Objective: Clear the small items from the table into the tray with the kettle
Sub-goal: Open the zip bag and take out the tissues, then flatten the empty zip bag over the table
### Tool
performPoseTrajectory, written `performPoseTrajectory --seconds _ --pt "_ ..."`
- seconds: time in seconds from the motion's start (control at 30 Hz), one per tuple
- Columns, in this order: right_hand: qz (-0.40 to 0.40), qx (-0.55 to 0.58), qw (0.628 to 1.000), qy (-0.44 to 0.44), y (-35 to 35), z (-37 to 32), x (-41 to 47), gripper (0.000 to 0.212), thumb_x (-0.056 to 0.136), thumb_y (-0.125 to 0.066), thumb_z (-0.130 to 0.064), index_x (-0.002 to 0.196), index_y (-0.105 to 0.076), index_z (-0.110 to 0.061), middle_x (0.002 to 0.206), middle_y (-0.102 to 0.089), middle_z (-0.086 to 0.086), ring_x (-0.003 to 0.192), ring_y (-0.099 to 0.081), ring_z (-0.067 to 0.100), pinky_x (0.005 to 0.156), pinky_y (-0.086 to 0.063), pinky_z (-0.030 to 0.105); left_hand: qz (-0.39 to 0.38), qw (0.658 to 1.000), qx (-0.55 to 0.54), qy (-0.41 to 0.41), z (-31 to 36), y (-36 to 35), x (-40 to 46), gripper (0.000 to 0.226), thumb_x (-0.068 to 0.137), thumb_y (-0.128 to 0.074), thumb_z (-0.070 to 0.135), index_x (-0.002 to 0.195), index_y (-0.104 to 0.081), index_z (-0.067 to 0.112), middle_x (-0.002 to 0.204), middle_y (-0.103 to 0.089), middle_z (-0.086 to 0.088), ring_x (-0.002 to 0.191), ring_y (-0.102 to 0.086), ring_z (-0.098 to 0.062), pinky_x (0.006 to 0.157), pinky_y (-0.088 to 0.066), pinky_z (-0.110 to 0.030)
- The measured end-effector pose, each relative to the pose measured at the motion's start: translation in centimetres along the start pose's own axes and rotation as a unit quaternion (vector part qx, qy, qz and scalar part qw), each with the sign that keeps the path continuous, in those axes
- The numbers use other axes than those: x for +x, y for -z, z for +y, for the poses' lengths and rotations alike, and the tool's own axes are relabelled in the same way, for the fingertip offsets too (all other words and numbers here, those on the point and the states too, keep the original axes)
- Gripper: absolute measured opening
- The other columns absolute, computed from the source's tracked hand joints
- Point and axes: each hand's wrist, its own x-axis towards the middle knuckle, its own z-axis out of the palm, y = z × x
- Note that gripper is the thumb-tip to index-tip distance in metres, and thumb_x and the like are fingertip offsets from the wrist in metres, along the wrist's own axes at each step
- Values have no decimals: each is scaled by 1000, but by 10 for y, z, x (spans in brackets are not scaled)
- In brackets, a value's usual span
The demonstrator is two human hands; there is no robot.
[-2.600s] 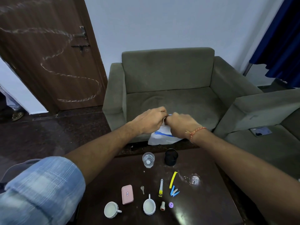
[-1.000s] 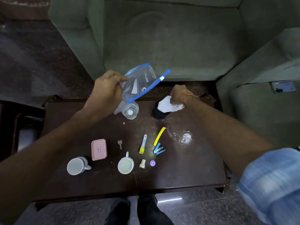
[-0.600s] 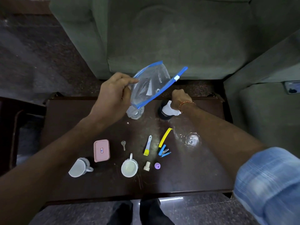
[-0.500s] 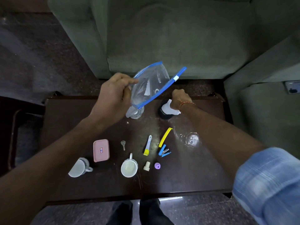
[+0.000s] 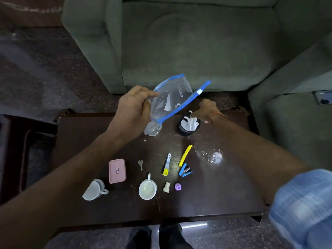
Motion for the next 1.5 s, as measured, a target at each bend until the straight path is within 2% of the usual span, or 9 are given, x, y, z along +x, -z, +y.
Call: performPoseTrajectory --seconds 0.1,0.2,0.4,0.6,0.8,0.9,1.03,1.13,1.5 --pt "43 34 998 43 29 -2 -19 61 65 -85 -35 114 -64 -7 114 -67 10 95 -63 22 76 -47 25 -3 1000 -19 13 9 8 8 32 90 -44 -13 108 -68 -2 107 -61 -13 73 -63 -15 72 -60 -41" --pt "49 119 985 117 60 -11 -43 44 66 -86 -26 104 -65 -16 105 -68 3 96 -64 18 80 -49 28 -9 1000 -25 7 24 20 19 35 89 -43 -14 108 -69 -1 102 -60 -7 72 -58 -9 78 -57 -43" --pt "14 313 915 255 122 -46 -105 69 67 -79 14 129 -54 -3 125 -61 21 100 -62 23 94 -52 44 -11 999 -10 -33 57 51 47 40 85 -40 -16 104 -70 3 100 -61 -4 69 -56 3 80 -48 -20" --pt "-8 326 877 353 173 -67 -155 66 70 -68 24 127 -58 -9 114 -68 4 98 -67 7 79 -58 26 -49 996 -7 -75 92 88 73 43 84 -38 -17 104 -70 5 99 -59 4 73 -56 14 70 -37 -3" --pt "26 317 859 402 215 -79 -197 38 72 -72 17 101 -68 -6 114 -69 19 98 -63 25 91 -50 46 -79 992 -3 -102 129 131 97 34 91 -46 -9 103 -71 11 92 -64 -1 62 -56 -3 65 -45 -23" --pt "51 346 840 415 227 -84 -218 20 77 -73 9 87 -69 -8 99 -73 20 89 -66 26 86 -52 41 -104 991 -22 -81 144 149 104 31 93 -48 -4 102 -71 14 83 -66 -13 65 -59 -30 65 -47 -34" --pt "105 400 824 387 232 -89 -237 22 79 -72 3 75 -69 -18 74 -73 1 71 -67 14 72 -55 35 -133 979 -152 -37 163 164 108 23 96 -52 19 98 -75 14 93 -72 -2 86 -65 -8 84 -51 -31" --pt "153 443 808 356 233 -94 -254 21 79 -75 -3 70 -65 -18 60 -69 -5 55 -63 4 54 -50 22 -143 968 -198 -63 171 176 107 34 88 -62 41 98 -73 10 104 -73 -8 99 -66 -14 90 -51 -33" --pt "230 513 764 316 256 -101 -333 16 79 -77 -10 74 -63 -14 67 -66 9 56 -60 12 48 -48 19 -128 973 -171 -88 208 245 112 37 74 -83 14 109 -70 18 84 -75 -3 75 -70 -20 73 -58 -29"
